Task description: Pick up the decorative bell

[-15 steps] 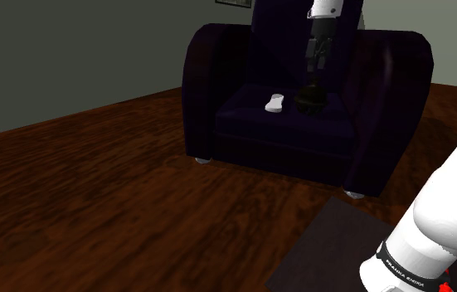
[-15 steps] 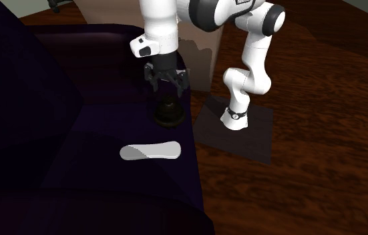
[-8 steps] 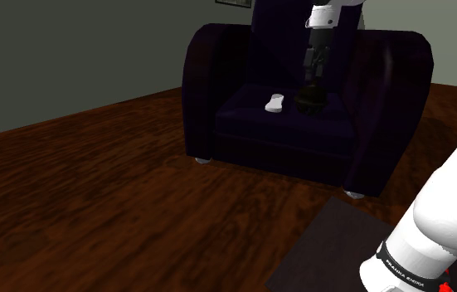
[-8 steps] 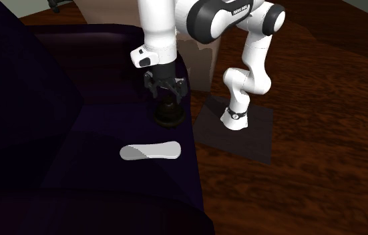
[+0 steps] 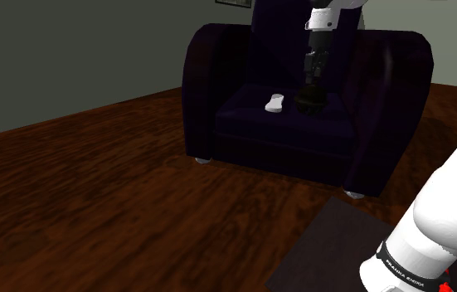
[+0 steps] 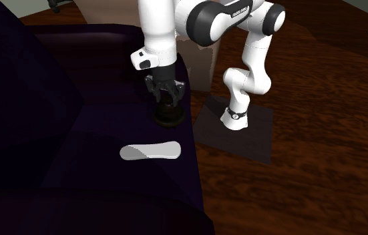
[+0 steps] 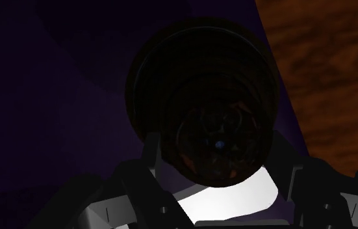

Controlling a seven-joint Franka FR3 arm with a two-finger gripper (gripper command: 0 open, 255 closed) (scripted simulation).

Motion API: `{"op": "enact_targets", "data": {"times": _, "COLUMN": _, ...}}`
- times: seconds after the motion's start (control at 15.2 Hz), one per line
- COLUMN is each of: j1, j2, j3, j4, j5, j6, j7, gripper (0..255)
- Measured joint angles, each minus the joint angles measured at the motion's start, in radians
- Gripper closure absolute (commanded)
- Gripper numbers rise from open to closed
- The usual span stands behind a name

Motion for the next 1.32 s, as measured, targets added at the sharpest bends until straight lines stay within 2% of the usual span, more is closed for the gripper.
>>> {"op": "enact_targets", "data": {"times": 0.46, "j1": 0.000, "j2": 0.006, "j3": 0.000, "j4": 0.032, "j5": 0.001, "j6": -0.028, "j7": -0.001, "gripper": 255}}
{"op": "enact_targets", "data": {"times": 1.32, "j1": -0.006, "j2": 0.080, "j3": -0.009, "j4": 0.288, "j5": 0.023, "j6": -0.215, "j7": -0.024, "gripper": 255}}
